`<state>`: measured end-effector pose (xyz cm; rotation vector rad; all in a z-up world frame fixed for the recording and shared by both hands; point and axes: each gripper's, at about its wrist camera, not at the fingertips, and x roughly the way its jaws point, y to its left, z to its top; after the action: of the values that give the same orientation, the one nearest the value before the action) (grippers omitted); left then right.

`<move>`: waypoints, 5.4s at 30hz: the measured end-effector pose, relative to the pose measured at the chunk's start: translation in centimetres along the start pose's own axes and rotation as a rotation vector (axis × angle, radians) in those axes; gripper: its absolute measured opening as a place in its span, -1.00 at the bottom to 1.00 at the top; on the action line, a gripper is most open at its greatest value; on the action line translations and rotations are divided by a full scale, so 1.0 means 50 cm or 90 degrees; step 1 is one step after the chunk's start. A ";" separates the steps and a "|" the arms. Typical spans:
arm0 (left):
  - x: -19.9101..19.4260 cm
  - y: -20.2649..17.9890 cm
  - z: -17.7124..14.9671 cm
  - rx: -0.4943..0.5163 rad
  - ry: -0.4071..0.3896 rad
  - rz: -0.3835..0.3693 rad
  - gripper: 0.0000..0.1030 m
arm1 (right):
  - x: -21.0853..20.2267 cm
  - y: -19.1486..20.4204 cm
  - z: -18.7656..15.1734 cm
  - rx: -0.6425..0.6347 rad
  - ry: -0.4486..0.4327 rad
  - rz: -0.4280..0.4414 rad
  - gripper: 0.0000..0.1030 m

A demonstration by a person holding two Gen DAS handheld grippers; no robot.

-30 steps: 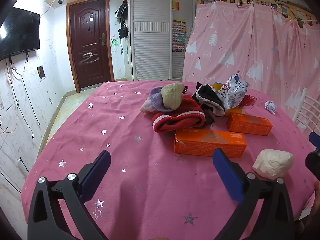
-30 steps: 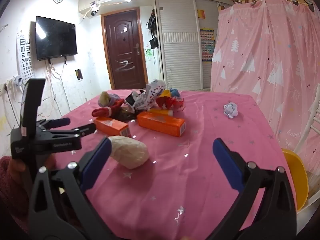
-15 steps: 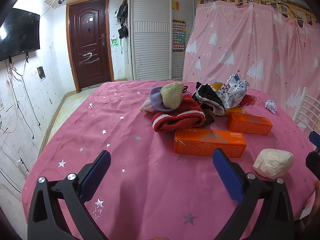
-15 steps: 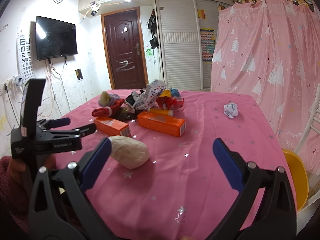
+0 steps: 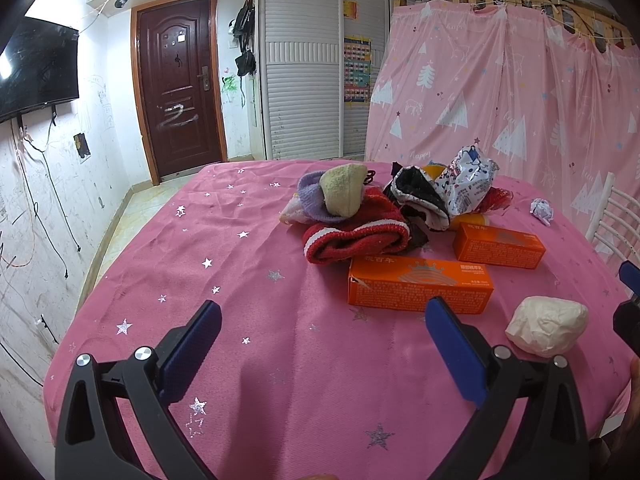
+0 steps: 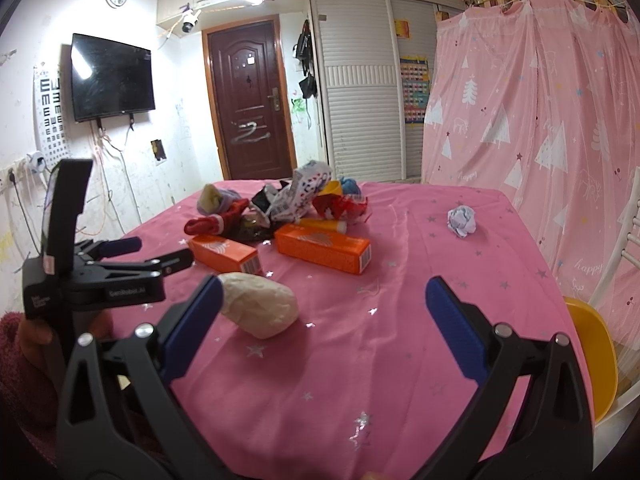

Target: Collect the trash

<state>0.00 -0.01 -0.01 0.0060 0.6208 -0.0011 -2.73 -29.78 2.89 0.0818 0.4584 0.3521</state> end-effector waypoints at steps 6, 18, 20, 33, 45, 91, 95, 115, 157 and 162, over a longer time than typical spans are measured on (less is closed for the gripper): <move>0.000 0.000 0.000 0.000 0.000 0.001 0.85 | -0.001 0.000 0.000 0.000 0.000 0.000 0.89; -0.001 0.001 -0.001 0.001 0.001 0.000 0.85 | 0.001 0.001 0.002 0.000 0.000 0.001 0.89; -0.001 0.002 -0.001 0.001 0.002 0.000 0.85 | 0.001 0.000 0.002 0.000 0.001 0.001 0.89; -0.001 0.001 0.000 0.002 0.002 0.001 0.85 | 0.002 0.000 0.001 -0.001 0.000 0.001 0.89; -0.001 0.002 -0.001 0.002 0.003 0.001 0.85 | 0.003 0.001 0.001 -0.002 0.001 0.000 0.89; 0.170 -0.124 0.138 -0.079 0.367 -0.015 0.82 | 0.055 0.016 0.055 -0.074 0.171 0.098 0.11; 0.186 -0.125 0.143 -0.087 0.372 -0.002 0.71 | 0.039 -0.022 0.059 -0.059 0.163 0.083 0.11; 0.063 -0.194 0.184 -0.055 0.319 -0.096 0.69 | -0.003 -0.169 0.100 0.033 0.106 -0.019 0.12; 0.051 -0.841 0.194 0.215 0.324 -0.353 0.77 | -0.097 -0.662 -0.058 0.318 0.162 -0.449 0.63; 0.053 -0.847 0.198 0.211 0.320 -0.354 0.84 | -0.095 -0.649 -0.041 0.306 0.150 -0.448 0.63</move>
<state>7.81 -42.44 6.30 0.1578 1.1030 -0.6579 2.60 -61.85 -2.00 0.3366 0.7635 -0.4510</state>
